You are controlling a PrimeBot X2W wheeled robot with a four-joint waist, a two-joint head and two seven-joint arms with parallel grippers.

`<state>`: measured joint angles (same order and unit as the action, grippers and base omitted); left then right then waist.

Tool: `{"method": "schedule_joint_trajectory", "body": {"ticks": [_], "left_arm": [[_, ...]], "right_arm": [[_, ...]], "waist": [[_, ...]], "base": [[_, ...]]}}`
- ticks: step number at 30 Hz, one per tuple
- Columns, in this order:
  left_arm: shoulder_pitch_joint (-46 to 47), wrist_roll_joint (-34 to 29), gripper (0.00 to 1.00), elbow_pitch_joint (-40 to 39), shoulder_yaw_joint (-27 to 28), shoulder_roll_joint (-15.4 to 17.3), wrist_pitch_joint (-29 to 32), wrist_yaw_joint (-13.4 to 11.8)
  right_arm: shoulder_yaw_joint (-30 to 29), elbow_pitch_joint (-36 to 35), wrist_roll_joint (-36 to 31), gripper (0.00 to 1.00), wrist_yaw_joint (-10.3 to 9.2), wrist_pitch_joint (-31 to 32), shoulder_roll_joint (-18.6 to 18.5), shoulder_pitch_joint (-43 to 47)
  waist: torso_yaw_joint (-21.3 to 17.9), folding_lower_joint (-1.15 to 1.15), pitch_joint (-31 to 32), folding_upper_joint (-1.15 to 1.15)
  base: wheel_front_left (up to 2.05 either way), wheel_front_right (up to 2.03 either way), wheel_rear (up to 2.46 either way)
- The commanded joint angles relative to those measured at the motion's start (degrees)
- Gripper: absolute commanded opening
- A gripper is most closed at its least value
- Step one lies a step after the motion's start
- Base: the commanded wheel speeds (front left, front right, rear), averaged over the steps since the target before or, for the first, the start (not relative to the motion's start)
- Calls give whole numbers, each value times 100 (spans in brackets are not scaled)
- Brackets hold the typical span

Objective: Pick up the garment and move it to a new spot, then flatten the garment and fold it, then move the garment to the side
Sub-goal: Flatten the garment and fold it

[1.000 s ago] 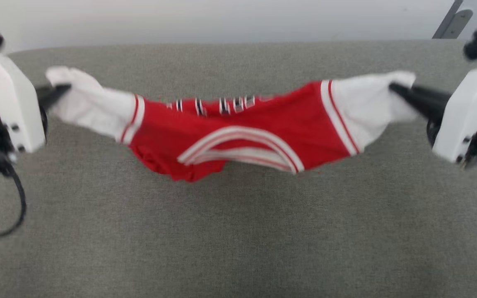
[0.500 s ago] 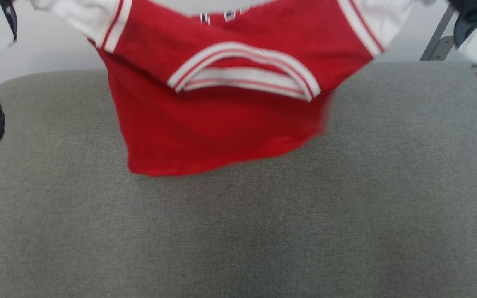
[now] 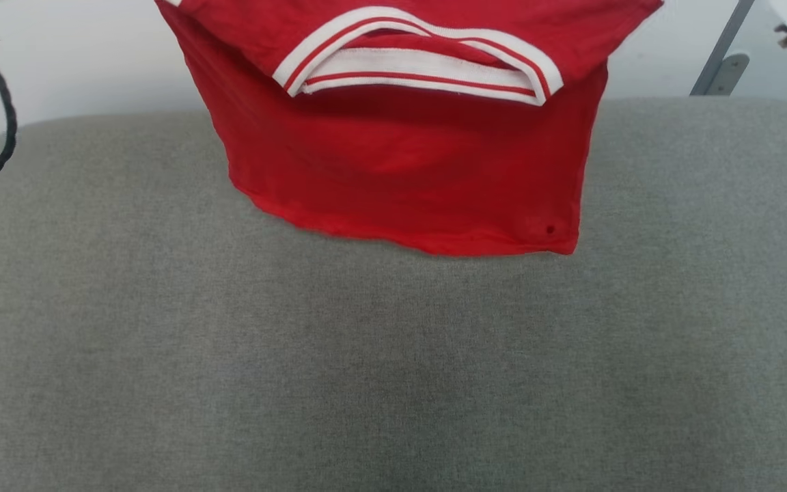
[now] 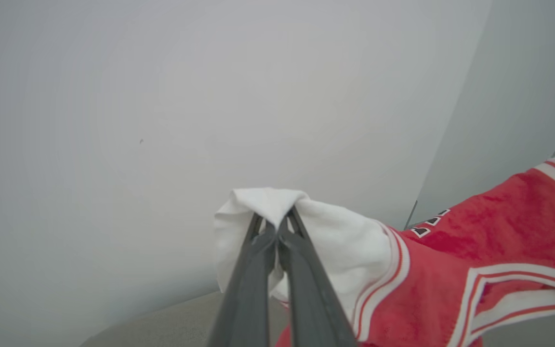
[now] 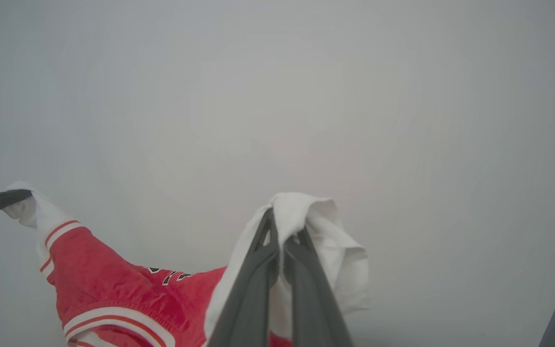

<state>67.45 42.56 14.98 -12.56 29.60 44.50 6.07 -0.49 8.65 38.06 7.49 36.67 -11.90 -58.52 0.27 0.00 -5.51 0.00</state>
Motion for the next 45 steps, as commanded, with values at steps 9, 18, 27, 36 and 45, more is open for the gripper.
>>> {"method": "schedule_joint_trajectory", "body": {"ticks": [9, 18, 27, 36, 45], "left_arm": [[799, -254, 0, 748, -390, -181, -1061, 130], [1896, -526, 0, 1410, -952, -168, -2525, 135], [2241, -327, 0, 1584, -1747, 35, -4404, 128], [1508, 308, 0, 2307, -2457, 202, -4939, 129], [489, 926, 0, 2961, -2977, 288, -4562, 129]], "right_arm": [[426, 894, -671, 0, 1, -1087, -94, -781], [735, 1926, -1523, 0, 1, -3072, -177, -1792], [1228, 2906, -2417, 0, 0, -4683, -262, -2367], [2209, 3852, -1735, 0, 0, -4504, -298, -1912], [2980, 3623, -284, 0, 0, -3448, -547, -928]], "waist": [[26, 0, -850, 0], [52, 0, -1630, 0], [111, 0, -1970, 0], [182, 0, -1967, 0], [192, 0, -1753, 0]], "base": [[0, 0, 0], [0, 0, 0], [0, 0, 0], [0, 0, 0], [0, 0, 0]]}}
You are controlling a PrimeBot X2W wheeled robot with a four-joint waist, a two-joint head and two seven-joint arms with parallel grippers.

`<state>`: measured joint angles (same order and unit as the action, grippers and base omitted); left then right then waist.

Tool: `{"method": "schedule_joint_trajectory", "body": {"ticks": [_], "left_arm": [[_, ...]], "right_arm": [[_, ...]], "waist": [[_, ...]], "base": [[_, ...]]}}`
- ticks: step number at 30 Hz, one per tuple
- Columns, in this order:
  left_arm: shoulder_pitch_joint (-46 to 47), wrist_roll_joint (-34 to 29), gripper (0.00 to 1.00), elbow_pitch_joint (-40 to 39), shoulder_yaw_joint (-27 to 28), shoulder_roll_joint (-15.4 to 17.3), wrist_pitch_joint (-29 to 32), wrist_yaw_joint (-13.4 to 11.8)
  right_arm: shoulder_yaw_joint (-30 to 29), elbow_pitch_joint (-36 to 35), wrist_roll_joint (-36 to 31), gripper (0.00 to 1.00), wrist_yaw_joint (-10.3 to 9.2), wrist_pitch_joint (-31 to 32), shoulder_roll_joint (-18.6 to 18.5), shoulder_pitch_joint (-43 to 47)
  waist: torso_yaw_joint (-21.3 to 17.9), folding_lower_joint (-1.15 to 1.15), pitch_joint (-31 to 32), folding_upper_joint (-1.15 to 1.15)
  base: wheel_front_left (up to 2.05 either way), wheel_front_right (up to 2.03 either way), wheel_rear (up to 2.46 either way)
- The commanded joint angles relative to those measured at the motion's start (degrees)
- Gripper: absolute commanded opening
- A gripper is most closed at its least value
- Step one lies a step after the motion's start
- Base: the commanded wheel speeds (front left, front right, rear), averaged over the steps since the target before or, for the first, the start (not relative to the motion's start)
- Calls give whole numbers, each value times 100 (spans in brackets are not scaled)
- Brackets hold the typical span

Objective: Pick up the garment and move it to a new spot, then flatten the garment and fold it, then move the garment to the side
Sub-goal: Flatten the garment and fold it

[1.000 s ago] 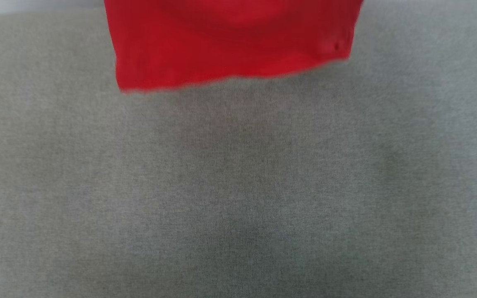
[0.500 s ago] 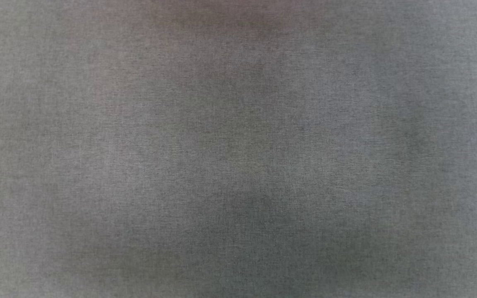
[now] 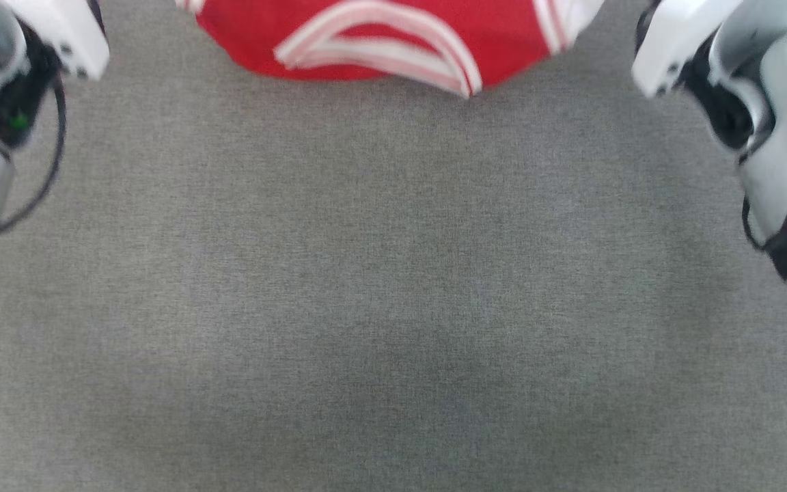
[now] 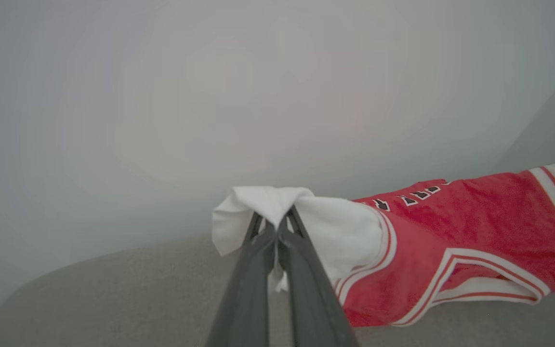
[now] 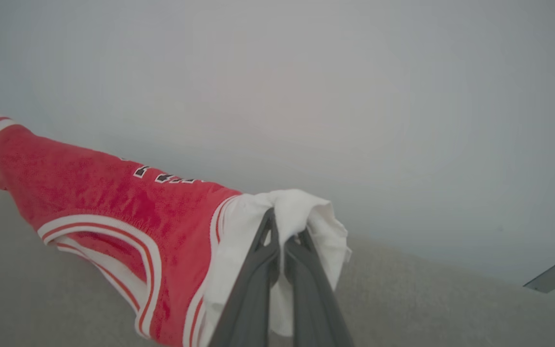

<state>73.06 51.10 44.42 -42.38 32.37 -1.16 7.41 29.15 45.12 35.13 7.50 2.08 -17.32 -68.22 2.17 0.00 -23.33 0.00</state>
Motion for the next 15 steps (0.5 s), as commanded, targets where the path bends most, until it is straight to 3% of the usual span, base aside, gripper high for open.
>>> {"method": "schedule_joint_trajectory", "body": {"ticks": [1, 11, 15], "left_arm": [[-181, 145, 0, 88, -25, 28, 134, -5], [-1388, 899, 0, -52, -281, 286, 1492, -9], [-1946, 1198, 0, -478, -308, 508, 1940, -158]], "right_arm": [[91, -88, 144, 0, -1, 188, -69, 160], [422, -1254, 1291, 0, -1, 1593, -758, 1498], [324, -1774, 1537, 0, -1, 2001, -1060, 2065]], "waist": [[4, 0, 67, 0], [57, 0, 488, 0], [81, 0, 649, 0]], "base": [[0, 0, 0], [0, 0, 0], [0, 0, 0]]}}
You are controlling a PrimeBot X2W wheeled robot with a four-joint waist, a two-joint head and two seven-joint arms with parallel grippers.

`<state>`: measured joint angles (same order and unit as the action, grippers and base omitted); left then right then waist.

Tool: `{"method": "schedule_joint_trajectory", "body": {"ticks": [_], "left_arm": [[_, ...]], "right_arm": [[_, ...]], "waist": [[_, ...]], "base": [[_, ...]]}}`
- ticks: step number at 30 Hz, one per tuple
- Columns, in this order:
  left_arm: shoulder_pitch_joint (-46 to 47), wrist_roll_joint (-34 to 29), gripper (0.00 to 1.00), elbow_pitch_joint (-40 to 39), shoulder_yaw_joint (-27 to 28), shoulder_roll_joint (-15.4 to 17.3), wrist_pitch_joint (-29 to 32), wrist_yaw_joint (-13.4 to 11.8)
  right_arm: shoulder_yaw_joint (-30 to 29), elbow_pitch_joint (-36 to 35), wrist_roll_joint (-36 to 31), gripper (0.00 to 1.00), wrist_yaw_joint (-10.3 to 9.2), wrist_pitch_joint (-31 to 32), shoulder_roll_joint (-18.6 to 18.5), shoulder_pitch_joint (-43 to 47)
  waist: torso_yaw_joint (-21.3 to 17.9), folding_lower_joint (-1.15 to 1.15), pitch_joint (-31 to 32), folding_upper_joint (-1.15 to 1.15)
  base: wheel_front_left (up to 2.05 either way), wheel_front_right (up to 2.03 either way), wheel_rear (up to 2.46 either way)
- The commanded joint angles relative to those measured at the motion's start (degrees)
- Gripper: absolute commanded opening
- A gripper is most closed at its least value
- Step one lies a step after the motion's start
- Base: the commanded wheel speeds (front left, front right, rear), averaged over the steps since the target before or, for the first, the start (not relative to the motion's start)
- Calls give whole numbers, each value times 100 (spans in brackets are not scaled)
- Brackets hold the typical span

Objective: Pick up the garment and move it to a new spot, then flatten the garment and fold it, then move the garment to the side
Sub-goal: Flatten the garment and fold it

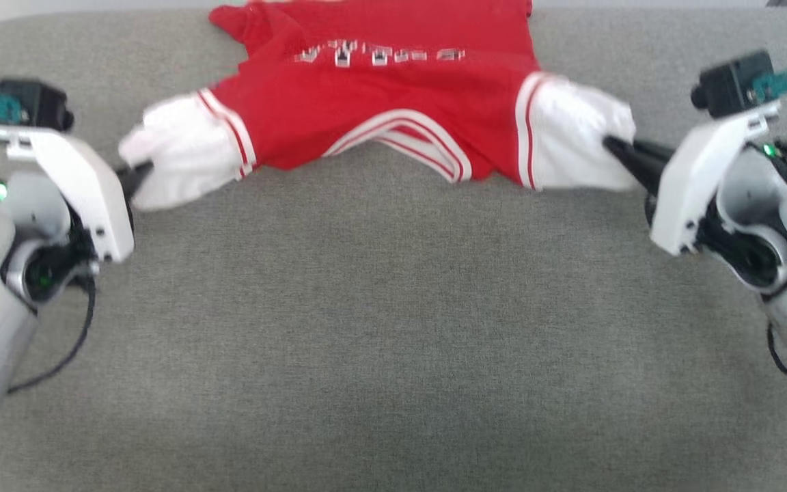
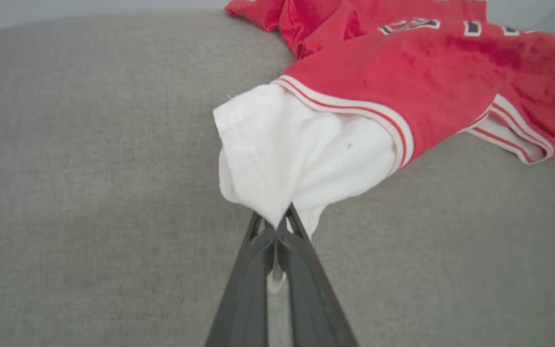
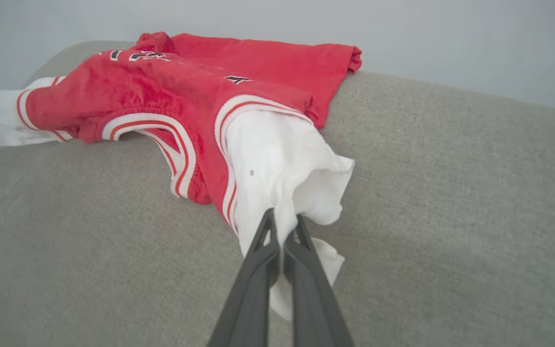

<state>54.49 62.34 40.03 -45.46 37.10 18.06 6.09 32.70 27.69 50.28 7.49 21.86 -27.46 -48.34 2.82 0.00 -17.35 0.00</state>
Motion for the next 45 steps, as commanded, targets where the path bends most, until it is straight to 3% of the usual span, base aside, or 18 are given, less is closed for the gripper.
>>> {"method": "schedule_joint_trajectory", "body": {"ticks": [1, 3, 8, 9, 14, 21, 28, 33, 36, 42, 43, 45], "left_arm": [[-231, 111, 0, -185, 7, 105, 99, -88], [-534, 234, 0, -552, 1, 255, 242, -229], [-1521, 551, 0, -1959, 49, 865, 526, -871], [-1521, 551, 0, -1959, 49, 865, 526, -871], [-2406, 834, 0, -3234, 94, 1464, 652, -1558], [-3486, 1239, 0, -4610, 91, 2159, 733, -2393], [-4152, 1553, 0, -5319, 1, 2588, 916, -2981], [-4434, 1702, 0, -5475, -99, 2643, 1003, -3195], [-4447, 1631, 0, -5433, -140, 2581, 948, -3173], [-4250, 1500, 0, -5183, -103, 2326, 744, -3007], [-4215, 1474, 0, -5145, -83, 2258, 689, -2955], [-4154, 1413, 0, -5053, -57, 2152, 574, -2877]], "right_arm": [[-54, -166, 68, 0, 0, 139, -110, 224], [-132, -419, 172, 0, 0, 378, -229, 538], [-484, -1184, 400, 0, 0, 1206, -552, 1478], [-484, -1184, 400, 0, 0, 1206, -552, 1478], [-904, -1790, 482, 0, 0, 1949, -656, 2308], [-1668, -2772, 420, 0, 0, 3023, -558, 3545], [-2534, -3671, 149, 0, 0, 4195, -188, 4731], [-2944, -4227, -192, 0, 0, 4868, 267, 5365], [-3055, -4445, -394, 0, 0, 5083, 534, 5563], [-2949, -4412, -1012, 0, 0, 4783, 790, 5508], [-2881, -4359, -1180, 26, 0, 4640, 740, 5456], [-2720, -4178, -1394, 68, 0, 4426, 724, 5410]], "waist": [[26, 0, 85, 0], [46, 0, 156, 0], [86, 0, 346, 0], [86, 0, 346, 0], [84, 0, 495, 0], [96, 0, 624, 0], [130, 0, 629, 0], [153, 0, 557, 0], [164, 0, 508, 0], [180, 0, 412, 0], [182, 0, 394, 0], [176, 0, 363, 0]], "base": [[0, 0, 0], [0, 0, 0], [0, 0, 0], [0, 0, 0], [0, 0, 0], [0, 0, 0], [0, 0, 0], [0, 0, 0], [0, 0, 0], [0, 0, 0], [0, 0, 0], [0, 0, 0]]}}
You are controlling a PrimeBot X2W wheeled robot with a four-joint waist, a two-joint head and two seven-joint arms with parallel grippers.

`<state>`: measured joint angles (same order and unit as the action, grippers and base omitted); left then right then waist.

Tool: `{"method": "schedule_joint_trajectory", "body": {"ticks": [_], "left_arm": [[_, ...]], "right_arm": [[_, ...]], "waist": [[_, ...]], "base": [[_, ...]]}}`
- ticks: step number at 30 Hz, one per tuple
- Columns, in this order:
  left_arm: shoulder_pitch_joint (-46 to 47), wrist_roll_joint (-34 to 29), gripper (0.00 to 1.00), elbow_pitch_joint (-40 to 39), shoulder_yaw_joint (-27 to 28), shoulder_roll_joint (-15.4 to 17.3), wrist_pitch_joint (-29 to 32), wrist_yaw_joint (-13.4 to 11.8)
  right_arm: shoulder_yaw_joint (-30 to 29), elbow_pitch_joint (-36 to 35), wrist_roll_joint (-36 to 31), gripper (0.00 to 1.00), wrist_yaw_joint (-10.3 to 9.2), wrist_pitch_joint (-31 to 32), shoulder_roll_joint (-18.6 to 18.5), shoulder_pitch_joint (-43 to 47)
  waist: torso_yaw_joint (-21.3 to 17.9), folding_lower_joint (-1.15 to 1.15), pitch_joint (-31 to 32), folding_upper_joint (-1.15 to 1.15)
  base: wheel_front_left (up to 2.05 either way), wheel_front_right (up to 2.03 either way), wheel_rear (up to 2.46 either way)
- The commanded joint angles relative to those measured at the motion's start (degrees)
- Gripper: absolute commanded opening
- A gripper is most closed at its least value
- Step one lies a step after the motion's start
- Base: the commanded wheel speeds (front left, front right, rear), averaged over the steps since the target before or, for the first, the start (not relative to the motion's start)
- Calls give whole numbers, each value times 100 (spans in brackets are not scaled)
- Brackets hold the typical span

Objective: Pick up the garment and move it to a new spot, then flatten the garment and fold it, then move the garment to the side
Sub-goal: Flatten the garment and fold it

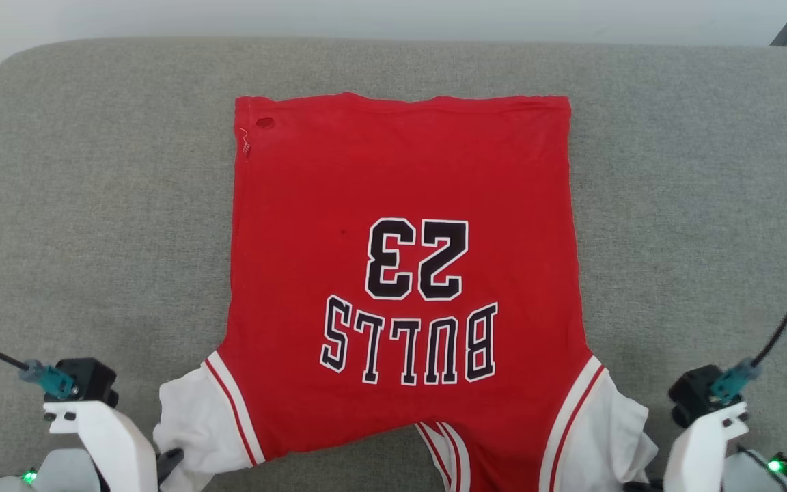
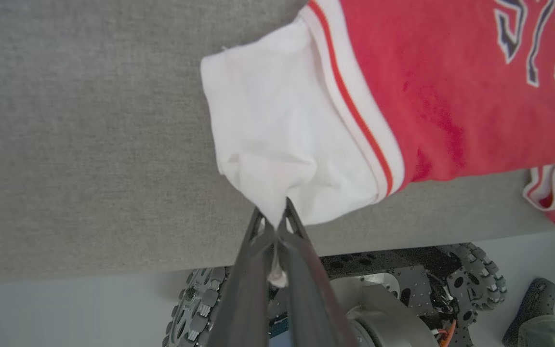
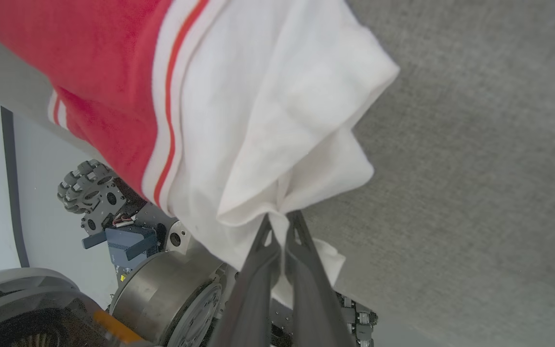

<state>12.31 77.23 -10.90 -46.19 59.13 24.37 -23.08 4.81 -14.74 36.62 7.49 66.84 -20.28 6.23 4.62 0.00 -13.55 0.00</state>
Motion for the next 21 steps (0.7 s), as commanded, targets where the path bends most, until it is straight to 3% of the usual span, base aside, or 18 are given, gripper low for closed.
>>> {"method": "schedule_joint_trajectory", "body": {"ticks": [1, 11, 16, 21], "left_arm": [[106, -119, 0, 75, 30, -98, -114, 89], [349, -396, 0, 330, 108, -463, -641, 474], [504, -537, 0, 431, 90, -632, -796, 614], [697, -662, 0, 545, 33, -829, -814, 742]], "right_arm": [[136, 142, -131, 100, 0, -177, 0, -95], [164, -96, -346, 100, 0, -597, 4, -714], [-230, -328, -683, 100, 0, -983, 265, -1409], [-474, 38, -1154, 100, 0, -1476, 508, -2455]], "waist": [[-7, 0, -31, 0], [39, 0, -157, 0], [136, 0, -310, 0], [313, 0, -497, 0]], "base": [[0, 0, 0], [0, 0, 0], [0, 0, 0], [0, 0, 0]]}}
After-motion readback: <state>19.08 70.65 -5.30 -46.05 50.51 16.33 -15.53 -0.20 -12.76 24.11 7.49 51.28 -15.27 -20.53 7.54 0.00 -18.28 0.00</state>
